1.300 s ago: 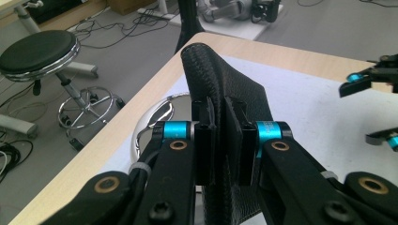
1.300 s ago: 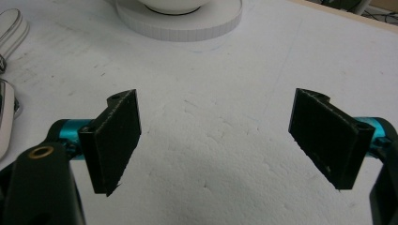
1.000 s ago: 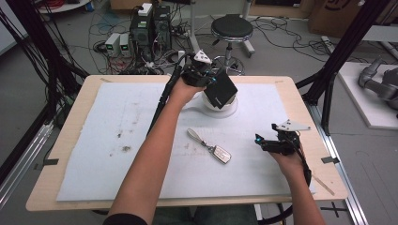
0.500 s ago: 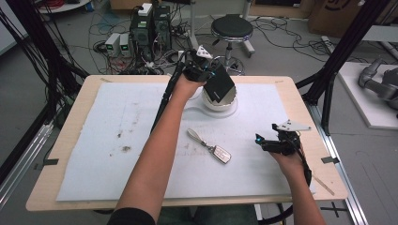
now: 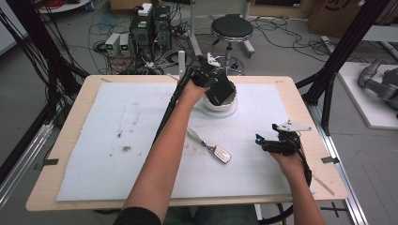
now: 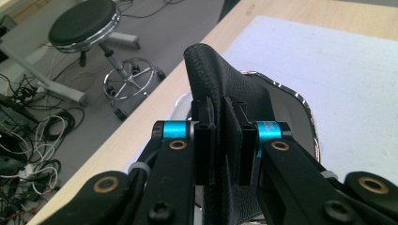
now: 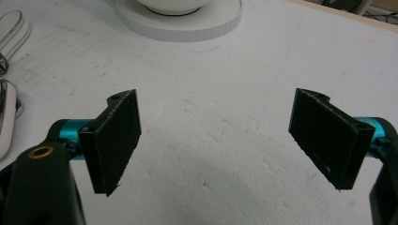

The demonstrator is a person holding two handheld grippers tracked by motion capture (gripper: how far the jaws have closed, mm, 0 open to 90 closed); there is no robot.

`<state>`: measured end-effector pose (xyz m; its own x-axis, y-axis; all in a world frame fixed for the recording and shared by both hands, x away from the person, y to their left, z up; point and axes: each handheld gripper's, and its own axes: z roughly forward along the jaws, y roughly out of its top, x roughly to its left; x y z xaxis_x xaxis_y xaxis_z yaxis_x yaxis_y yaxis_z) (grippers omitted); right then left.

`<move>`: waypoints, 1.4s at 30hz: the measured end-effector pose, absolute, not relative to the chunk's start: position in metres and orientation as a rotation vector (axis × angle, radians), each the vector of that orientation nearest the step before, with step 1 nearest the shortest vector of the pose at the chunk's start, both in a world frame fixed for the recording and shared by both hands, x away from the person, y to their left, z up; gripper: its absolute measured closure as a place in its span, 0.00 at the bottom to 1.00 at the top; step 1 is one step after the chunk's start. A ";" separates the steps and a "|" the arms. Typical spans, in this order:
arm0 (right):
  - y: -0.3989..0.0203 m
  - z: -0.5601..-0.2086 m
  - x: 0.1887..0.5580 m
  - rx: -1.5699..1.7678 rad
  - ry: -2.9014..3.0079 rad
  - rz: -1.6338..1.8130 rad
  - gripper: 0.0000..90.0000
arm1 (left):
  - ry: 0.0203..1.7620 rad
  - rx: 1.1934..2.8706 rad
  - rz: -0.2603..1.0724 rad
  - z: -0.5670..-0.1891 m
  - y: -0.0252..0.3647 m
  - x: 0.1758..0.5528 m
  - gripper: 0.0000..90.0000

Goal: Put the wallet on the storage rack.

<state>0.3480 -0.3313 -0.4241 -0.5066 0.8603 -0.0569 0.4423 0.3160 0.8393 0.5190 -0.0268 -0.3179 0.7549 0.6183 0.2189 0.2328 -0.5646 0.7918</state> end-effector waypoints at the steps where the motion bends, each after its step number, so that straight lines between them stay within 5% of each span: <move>1: -0.332 -0.424 0.348 1.147 2.085 1.091 0.19 | 0.633 2.161 0.620 -0.320 -0.028 0.519 0.91; 4: -0.332 -0.424 0.348 1.146 2.084 1.094 0.19 | 0.646 2.147 0.619 -0.325 -0.029 0.519 0.90; 6: -0.332 -0.424 0.348 1.146 2.083 1.092 0.19 | 0.667 2.132 0.613 -0.324 -0.027 0.520 0.72; 15: -0.330 -0.424 0.349 1.144 2.082 1.093 0.19 | 0.656 2.107 0.607 -0.313 -0.018 0.506 0.51; 27: -0.323 -0.421 0.347 1.127 2.087 1.103 0.19 | 0.590 2.019 0.608 -0.283 0.009 0.472 0.44; 42: -0.320 -0.419 0.351 1.124 2.076 1.112 0.19 | 0.566 1.925 0.501 -0.289 0.069 0.429 0.34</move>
<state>0.3506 -0.3197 -0.4194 -0.5163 0.8542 -0.0617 0.4223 0.3166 0.8494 0.4285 0.0688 -0.2888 0.8026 0.5893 0.0929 0.1630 -0.3665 0.9160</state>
